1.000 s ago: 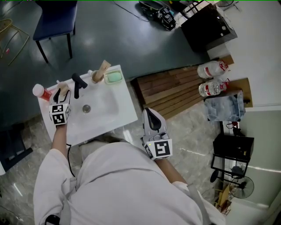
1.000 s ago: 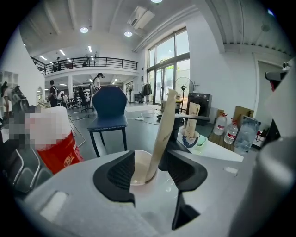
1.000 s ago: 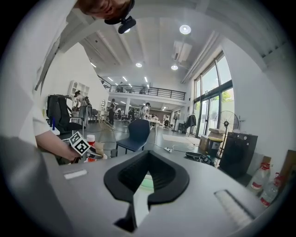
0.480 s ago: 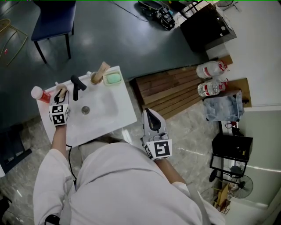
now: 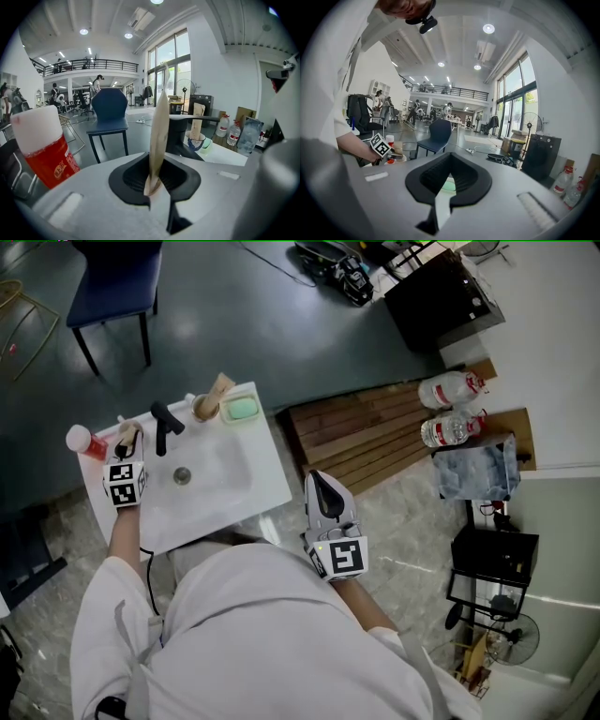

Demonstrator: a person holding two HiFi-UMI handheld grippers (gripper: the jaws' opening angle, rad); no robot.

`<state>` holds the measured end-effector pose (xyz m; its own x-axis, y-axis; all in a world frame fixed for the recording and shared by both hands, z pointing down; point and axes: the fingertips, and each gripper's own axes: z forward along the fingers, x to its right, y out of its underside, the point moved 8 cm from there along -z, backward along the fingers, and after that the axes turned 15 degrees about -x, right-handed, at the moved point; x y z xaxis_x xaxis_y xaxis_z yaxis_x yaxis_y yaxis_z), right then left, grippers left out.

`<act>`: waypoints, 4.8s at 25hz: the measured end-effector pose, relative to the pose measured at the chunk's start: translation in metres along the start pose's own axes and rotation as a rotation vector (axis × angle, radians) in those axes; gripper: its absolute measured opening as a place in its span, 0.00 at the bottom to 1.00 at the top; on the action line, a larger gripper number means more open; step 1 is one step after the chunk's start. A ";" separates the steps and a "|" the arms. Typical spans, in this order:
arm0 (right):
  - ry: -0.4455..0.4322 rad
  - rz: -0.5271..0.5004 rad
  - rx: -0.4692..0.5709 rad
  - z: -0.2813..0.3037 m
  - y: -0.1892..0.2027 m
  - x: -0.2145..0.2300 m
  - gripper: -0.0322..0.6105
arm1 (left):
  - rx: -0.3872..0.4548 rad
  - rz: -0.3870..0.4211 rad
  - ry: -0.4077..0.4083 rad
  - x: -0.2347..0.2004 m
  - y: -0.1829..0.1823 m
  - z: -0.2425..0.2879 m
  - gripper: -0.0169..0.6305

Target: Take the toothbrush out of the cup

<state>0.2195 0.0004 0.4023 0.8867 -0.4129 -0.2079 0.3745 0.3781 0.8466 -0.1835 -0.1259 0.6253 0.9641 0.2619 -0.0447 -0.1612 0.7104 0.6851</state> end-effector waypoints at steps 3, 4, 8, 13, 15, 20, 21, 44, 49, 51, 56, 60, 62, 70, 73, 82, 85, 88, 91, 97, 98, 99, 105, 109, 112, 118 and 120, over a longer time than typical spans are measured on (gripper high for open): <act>-0.009 0.003 0.004 0.002 -0.001 0.000 0.05 | 0.010 0.000 -0.003 0.001 -0.002 -0.004 0.10; -0.015 0.007 0.007 0.003 -0.002 -0.001 0.05 | 0.014 0.001 -0.004 0.002 -0.003 -0.005 0.10; -0.041 0.006 0.020 0.007 -0.005 -0.003 0.05 | 0.034 0.007 -0.015 0.003 -0.009 -0.017 0.10; -0.076 0.000 0.036 0.013 -0.004 -0.005 0.05 | 0.074 0.007 -0.034 0.005 -0.019 -0.039 0.10; -0.093 -0.001 0.043 0.015 -0.005 -0.007 0.05 | 0.091 0.009 -0.041 0.006 -0.023 -0.049 0.10; -0.137 -0.004 0.066 0.019 -0.009 -0.012 0.05 | 0.128 0.026 -0.058 0.011 -0.037 -0.075 0.10; -0.144 -0.004 0.071 0.021 -0.009 -0.013 0.05 | 0.134 0.031 -0.061 0.012 -0.040 -0.079 0.10; -0.305 -0.001 0.147 0.033 -0.015 -0.044 0.05 | 0.173 0.075 -0.081 0.045 -0.056 -0.190 0.10; -0.321 -0.005 0.145 0.036 -0.015 -0.048 0.05 | 0.184 0.070 -0.076 0.051 -0.052 -0.202 0.10; -0.324 -0.010 0.152 0.036 -0.017 -0.049 0.05 | 0.186 0.067 -0.074 0.055 -0.050 -0.207 0.10; -0.333 -0.012 0.154 0.038 -0.018 -0.052 0.05 | 0.199 0.056 -0.061 0.066 -0.043 -0.224 0.10; -0.336 -0.019 0.161 0.038 -0.021 -0.055 0.05 | 0.206 0.049 -0.056 0.073 -0.037 -0.237 0.10; -0.338 -0.021 0.160 0.039 -0.023 -0.056 0.05 | 0.205 0.043 -0.054 0.074 -0.035 -0.240 0.10; -0.341 -0.026 0.161 0.041 -0.026 -0.060 0.05 | 0.214 0.023 -0.054 0.079 -0.027 -0.258 0.10; -0.345 -0.023 0.156 0.042 -0.025 -0.060 0.05 | 0.218 0.018 -0.056 0.081 -0.025 -0.264 0.10; -0.373 -0.016 0.173 0.049 -0.025 -0.064 0.06 | 0.226 0.008 -0.057 0.086 -0.023 -0.275 0.10; -0.384 -0.017 0.181 0.051 -0.027 -0.065 0.08 | 0.229 0.008 -0.060 0.086 -0.024 -0.276 0.10; -0.394 -0.015 0.183 0.054 -0.026 -0.066 0.17 | 0.231 0.005 -0.066 0.085 -0.024 -0.277 0.10; -0.399 -0.007 0.184 0.057 -0.026 -0.066 0.25 | 0.229 0.002 -0.071 0.085 -0.023 -0.278 0.10; -0.382 0.005 0.194 0.063 -0.027 -0.062 0.41 | 0.224 0.000 -0.077 0.085 -0.024 -0.279 0.10; -0.377 0.007 0.196 0.064 -0.027 -0.062 0.43 | 0.224 0.000 -0.078 0.085 -0.025 -0.279 0.10; -0.374 0.010 0.198 0.064 -0.026 -0.061 0.48 | 0.225 0.000 -0.079 0.085 -0.025 -0.279 0.10; -0.368 0.012 0.195 0.072 -0.021 -0.058 0.51 | 0.222 -0.003 -0.092 0.088 -0.026 -0.282 0.10; -0.374 0.018 0.174 0.082 -0.014 -0.058 0.51 | 0.222 -0.006 -0.108 0.089 -0.025 -0.287 0.10; -0.380 0.016 0.160 0.093 -0.008 -0.059 0.50 | 0.216 -0.013 -0.122 0.092 -0.024 -0.292 0.10; -0.390 0.006 0.115 0.129 0.008 -0.060 0.48 | 0.214 -0.028 -0.153 0.098 -0.022 -0.303 0.10; -0.391 0.002 0.096 0.141 0.013 -0.060 0.48 | 0.214 -0.035 -0.164 0.100 -0.020 -0.308 0.10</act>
<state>0.1333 -0.0871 0.4954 0.7102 -0.7037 -0.0197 0.3294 0.3075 0.8927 -0.1484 0.0870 0.3828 0.9923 0.1183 0.0357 -0.0962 0.5586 0.8238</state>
